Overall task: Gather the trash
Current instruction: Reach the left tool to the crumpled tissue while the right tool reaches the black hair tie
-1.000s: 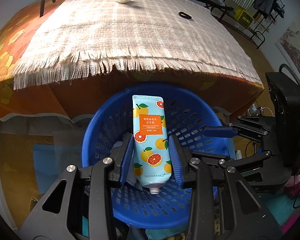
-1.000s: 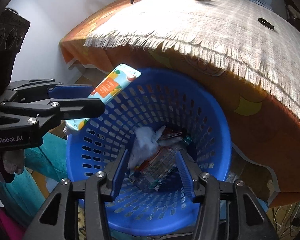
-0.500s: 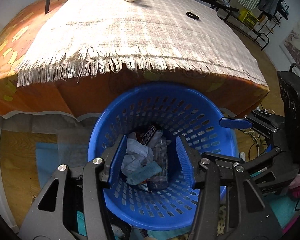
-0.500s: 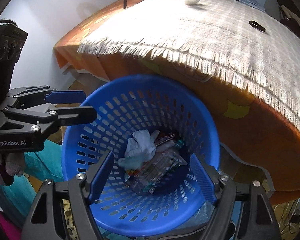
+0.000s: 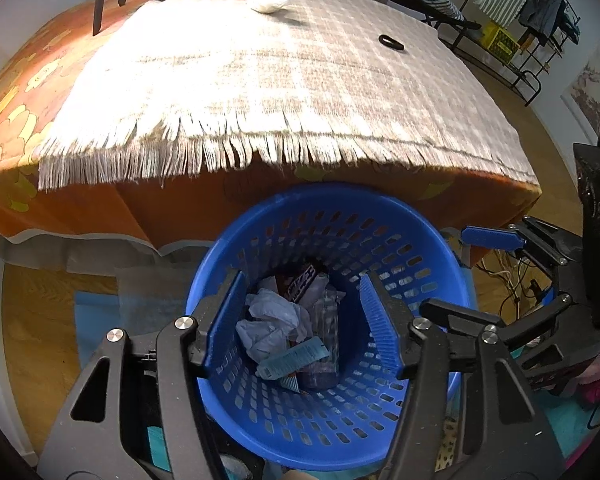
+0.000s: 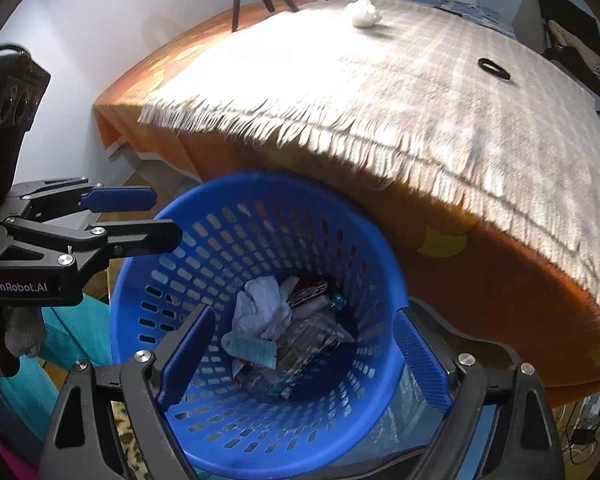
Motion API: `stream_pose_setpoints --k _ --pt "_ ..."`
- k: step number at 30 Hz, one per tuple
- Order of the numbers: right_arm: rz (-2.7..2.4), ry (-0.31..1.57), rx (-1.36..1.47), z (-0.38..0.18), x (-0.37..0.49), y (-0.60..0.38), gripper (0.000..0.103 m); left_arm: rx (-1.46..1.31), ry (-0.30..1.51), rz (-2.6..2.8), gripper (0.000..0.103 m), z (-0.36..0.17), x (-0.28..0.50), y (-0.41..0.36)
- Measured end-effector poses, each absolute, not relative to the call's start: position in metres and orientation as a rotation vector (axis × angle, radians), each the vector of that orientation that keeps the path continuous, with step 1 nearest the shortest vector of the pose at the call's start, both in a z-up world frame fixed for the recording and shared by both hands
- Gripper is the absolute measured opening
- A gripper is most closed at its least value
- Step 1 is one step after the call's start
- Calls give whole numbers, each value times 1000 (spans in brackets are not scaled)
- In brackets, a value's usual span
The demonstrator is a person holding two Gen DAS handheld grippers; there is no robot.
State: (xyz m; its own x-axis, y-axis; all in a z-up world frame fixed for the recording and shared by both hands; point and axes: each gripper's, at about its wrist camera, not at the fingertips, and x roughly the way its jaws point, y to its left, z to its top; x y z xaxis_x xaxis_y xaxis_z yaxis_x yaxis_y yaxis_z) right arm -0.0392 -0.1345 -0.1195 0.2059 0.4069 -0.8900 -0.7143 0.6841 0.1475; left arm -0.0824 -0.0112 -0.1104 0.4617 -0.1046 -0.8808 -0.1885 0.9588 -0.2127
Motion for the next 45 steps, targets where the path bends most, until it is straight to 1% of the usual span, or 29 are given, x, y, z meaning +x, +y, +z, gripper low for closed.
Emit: stream_pose_setpoints --k 8,17,27,37,41,45 --pt "761 1031 -338 -93 -26 -134 92 -290 1050 61 61 -90 -64 -5" --pt "726 1035 -282 -73 1 -135 92 -302 1017 61 61 -67 -34 2" --pt "663 977 -267 -41 40 -138 92 -291 957 73 61 -39 13 13" --pt "626 914 -219 -19 101 -135 92 -306 931 75 61 -27 72 26" --pt "614 903 -172 -19 135 -139 92 -335 925 73 61 -28 100 37" --pt "597 932 -86 -28 171 -147 92 -385 930 88 61 -35 126 52"
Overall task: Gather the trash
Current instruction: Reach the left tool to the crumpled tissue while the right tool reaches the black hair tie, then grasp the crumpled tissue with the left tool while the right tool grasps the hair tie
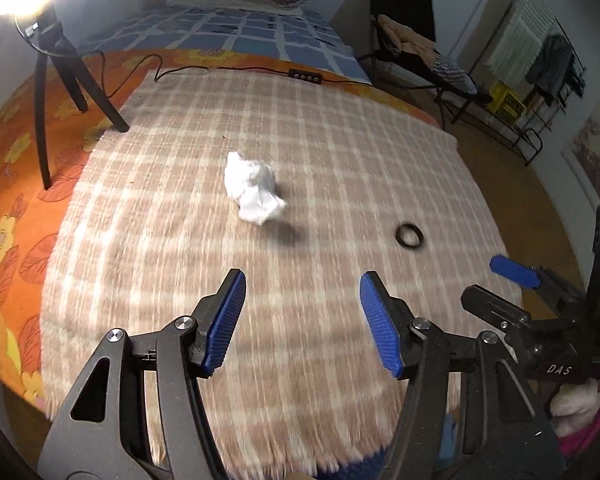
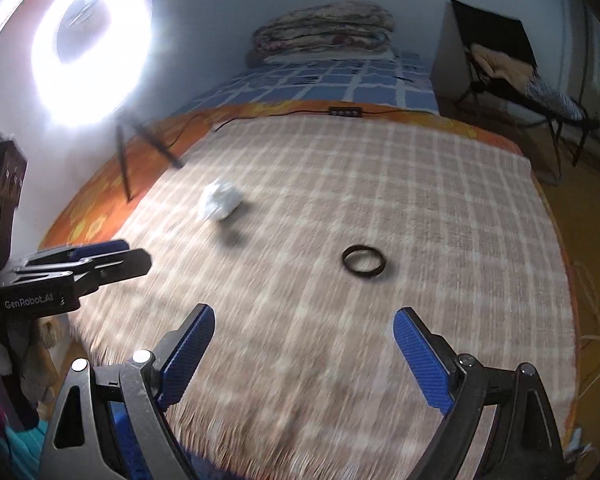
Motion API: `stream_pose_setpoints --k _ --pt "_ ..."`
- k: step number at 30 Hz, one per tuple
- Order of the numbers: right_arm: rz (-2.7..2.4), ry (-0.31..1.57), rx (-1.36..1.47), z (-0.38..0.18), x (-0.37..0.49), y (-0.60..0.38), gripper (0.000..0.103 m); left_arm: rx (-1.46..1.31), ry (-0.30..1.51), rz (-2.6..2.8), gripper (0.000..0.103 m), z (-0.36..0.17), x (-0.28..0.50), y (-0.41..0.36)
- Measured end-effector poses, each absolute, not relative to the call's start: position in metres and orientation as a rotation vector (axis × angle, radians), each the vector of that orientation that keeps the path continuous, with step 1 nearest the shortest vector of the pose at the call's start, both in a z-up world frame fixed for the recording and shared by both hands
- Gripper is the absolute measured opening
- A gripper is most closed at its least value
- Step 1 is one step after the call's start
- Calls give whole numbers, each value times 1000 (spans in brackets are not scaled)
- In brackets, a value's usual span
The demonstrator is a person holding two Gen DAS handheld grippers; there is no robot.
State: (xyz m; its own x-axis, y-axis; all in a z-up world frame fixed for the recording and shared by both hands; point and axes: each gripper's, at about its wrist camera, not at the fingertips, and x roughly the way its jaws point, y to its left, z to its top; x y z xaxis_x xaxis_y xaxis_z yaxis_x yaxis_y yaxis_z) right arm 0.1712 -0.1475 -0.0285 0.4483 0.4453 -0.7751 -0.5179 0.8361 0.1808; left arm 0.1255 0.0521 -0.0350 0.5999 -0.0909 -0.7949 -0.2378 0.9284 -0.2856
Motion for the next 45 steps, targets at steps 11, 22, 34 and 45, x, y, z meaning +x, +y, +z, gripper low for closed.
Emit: stream_pose_setpoints --k 11,22,34,45 --pt "561 1048 -28 -69 238 -139 90 -482 947 159 61 -61 186 88" --pt "520 1077 -137 -95 258 -109 78 -448 979 211 61 -86 218 105" --pt "476 1058 -188 -96 257 -117 30 -390 978 201 15 -89 221 101" --pt "506 1008 -140 -74 247 -137 15 -348 935 172 14 -64 198 84"
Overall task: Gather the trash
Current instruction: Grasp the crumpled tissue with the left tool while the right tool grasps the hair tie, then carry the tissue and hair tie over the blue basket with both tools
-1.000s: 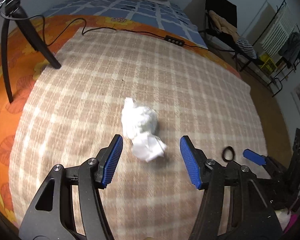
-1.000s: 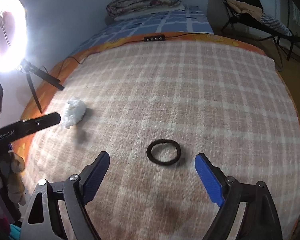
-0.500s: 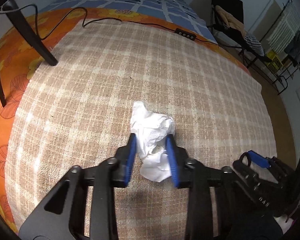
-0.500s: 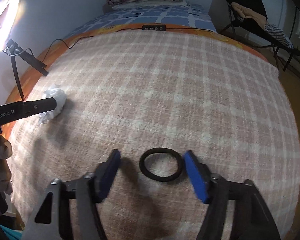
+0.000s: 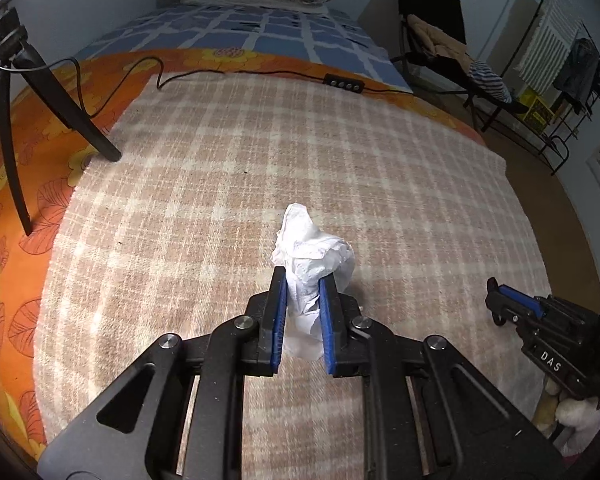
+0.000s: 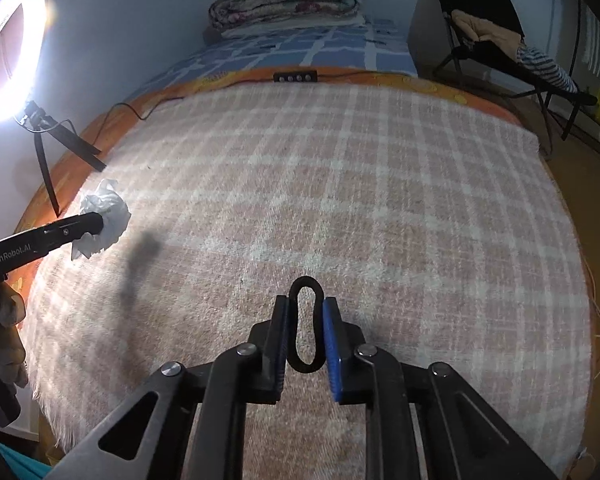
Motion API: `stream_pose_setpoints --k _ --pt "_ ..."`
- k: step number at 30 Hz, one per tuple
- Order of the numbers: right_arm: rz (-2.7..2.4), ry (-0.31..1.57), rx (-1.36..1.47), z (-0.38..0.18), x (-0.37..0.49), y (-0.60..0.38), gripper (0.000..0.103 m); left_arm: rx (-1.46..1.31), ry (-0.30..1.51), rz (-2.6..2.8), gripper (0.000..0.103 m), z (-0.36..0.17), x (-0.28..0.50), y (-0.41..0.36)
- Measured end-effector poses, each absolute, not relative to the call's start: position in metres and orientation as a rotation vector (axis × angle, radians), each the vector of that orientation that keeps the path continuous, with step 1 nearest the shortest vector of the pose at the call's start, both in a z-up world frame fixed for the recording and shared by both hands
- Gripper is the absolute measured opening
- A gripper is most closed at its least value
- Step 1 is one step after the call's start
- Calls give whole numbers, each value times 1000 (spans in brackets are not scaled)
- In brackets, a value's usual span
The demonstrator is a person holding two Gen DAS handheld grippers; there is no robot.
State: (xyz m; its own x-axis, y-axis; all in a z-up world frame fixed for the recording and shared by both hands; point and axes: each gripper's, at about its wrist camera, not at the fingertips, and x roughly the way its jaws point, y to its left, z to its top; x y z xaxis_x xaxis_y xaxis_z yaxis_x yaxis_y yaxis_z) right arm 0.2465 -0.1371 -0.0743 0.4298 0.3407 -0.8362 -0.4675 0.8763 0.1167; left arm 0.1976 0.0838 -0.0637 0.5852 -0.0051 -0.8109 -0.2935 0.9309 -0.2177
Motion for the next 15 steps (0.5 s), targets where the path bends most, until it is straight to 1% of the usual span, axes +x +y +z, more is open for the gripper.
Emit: stream_pose_setpoints --k 7,15 --pt "550 962 -113 -47 225 -143 15 -350 899 138 14 -39 167 77" --pt "630 901 -127 -17 173 -140 15 -339 861 99 14 -14 115 61"
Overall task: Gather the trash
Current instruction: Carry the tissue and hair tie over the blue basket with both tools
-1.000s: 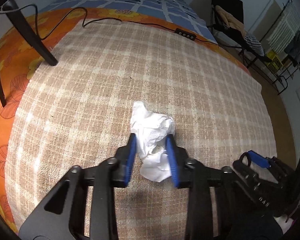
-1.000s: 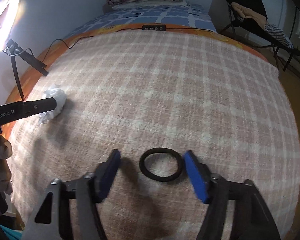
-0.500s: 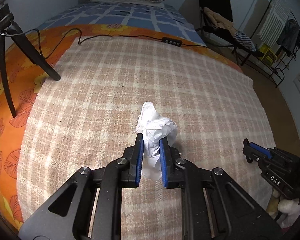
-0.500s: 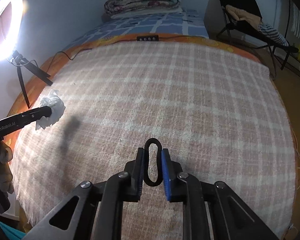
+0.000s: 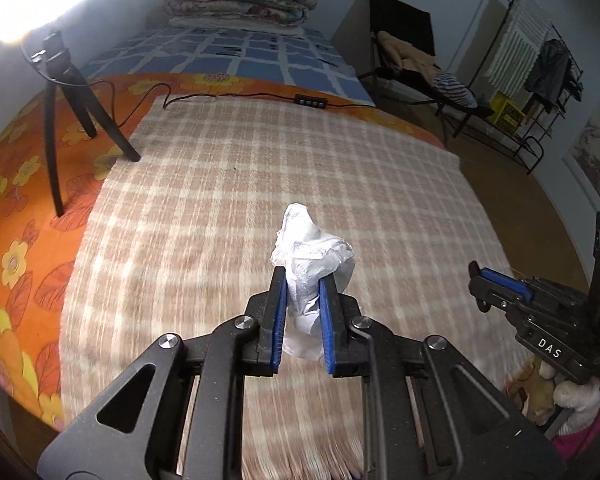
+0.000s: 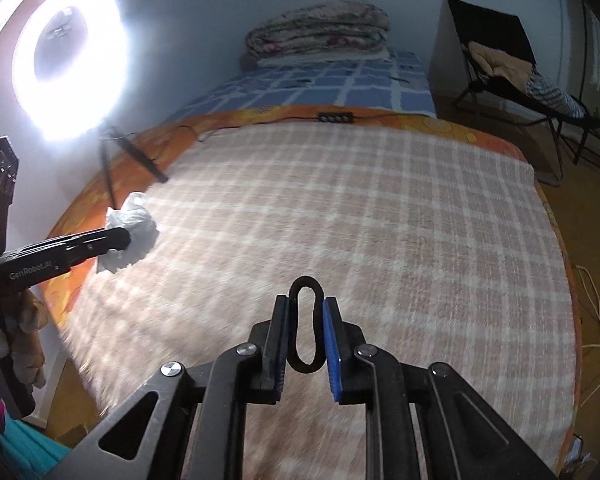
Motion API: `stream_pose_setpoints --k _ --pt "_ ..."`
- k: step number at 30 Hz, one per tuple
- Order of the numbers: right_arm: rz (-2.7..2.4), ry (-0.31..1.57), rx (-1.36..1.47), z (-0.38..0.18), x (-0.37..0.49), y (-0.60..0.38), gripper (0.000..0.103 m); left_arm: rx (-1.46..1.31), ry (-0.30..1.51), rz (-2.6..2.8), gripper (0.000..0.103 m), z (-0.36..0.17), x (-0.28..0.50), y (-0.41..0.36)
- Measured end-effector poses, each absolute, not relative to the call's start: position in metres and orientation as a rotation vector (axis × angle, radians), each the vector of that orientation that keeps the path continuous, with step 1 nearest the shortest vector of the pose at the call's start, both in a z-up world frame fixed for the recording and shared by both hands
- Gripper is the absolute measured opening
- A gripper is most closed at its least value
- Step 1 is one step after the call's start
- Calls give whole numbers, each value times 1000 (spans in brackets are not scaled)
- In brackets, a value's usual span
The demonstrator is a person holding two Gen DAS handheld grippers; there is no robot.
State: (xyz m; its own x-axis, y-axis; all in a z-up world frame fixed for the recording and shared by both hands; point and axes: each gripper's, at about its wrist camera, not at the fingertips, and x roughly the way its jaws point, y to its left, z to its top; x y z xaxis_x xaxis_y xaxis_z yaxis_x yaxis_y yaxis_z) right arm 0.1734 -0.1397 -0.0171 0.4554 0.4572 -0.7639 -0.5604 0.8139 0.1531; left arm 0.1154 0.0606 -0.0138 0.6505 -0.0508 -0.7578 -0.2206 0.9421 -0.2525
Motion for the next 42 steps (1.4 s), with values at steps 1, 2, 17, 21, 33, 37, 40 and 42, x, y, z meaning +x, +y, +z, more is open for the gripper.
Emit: stream_pose_setpoints --k 1,2,17,21,33,37,40,42 --pt "641 893 -129 -14 165 -139 15 -336 857 95 14 -11 107 57" --pt "653 886 -128 -11 157 -139 15 -331 854 92 14 -9 99 54" --pt "766 866 -159 -4 60 -138 15 -304 861 67 14 -9 -6 22" --pt "777 878 -170 -10 41 -141 15 -310 885 58 14 -18 -27 17" --pt "814 951 -225 -45 -10 -145 15 -322 989 21 14 -61 -69 -2" --pt "828 980 -245 -57 -22 -143 15 -322 1021 5 14 -74 -78 -9" --pt "841 998 -266 -66 -31 -141 15 -324 1043 -2 14 -83 -82 -12" --pt "849 1014 -277 -72 -36 -140 16 -329 1059 -5 14 -89 -84 -13"
